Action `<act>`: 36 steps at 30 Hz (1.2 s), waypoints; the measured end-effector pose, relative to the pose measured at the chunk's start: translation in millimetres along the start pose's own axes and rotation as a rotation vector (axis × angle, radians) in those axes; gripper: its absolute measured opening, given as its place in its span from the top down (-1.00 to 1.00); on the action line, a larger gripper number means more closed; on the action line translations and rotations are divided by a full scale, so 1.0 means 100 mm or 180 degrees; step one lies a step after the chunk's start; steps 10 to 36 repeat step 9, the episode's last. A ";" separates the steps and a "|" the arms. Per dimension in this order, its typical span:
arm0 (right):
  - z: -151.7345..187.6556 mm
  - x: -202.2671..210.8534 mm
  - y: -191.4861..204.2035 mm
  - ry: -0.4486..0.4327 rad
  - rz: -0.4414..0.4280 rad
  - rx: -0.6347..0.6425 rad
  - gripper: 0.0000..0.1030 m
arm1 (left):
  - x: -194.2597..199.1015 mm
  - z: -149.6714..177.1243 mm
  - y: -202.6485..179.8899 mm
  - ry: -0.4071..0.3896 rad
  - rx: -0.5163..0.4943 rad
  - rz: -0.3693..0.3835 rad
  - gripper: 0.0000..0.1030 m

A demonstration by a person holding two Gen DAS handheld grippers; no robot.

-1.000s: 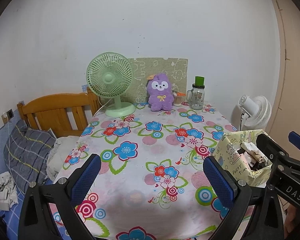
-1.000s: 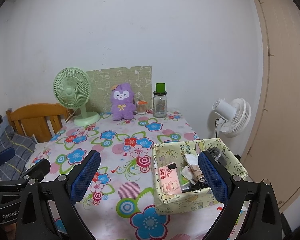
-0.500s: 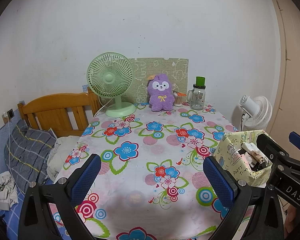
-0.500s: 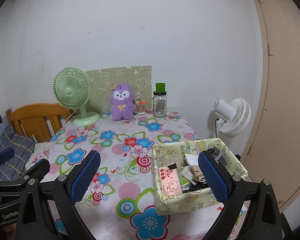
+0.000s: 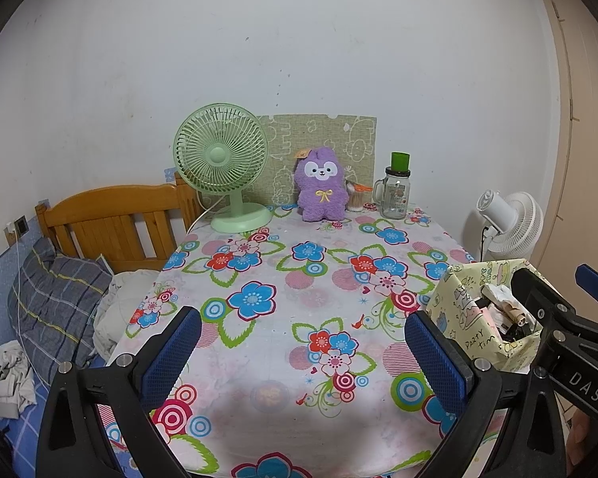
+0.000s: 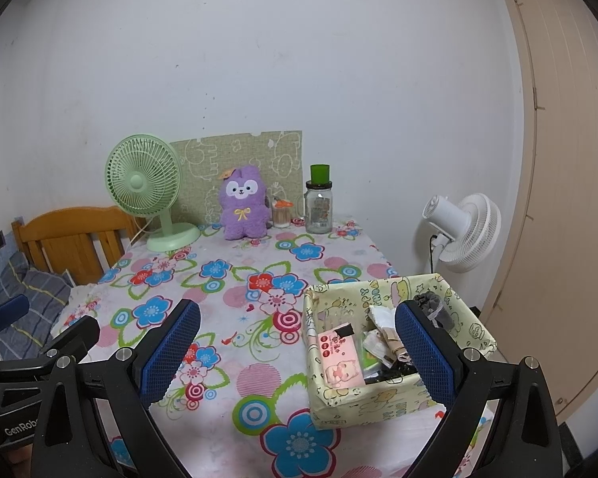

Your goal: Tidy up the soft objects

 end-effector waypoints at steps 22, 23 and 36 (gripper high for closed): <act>0.00 -0.01 0.01 0.0003 -0.0003 -0.0008 -0.93 | 0.00 0.00 0.01 0.0001 0.0001 -0.0005 -0.99; 0.00 -0.01 0.01 0.0003 -0.0003 -0.0008 -0.93 | 0.00 0.00 0.01 0.0001 0.0001 -0.0005 -0.99; 0.00 -0.01 0.01 0.0003 -0.0003 -0.0008 -0.93 | 0.00 0.00 0.01 0.0001 0.0001 -0.0005 -0.99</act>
Point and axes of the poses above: each gripper's, at about its wrist camera, not at the fingertips, and x roughly against the way its jaws point, y to its left, z to its underside, the point moved 10 cm from there along -x, roughly the way its jaws point
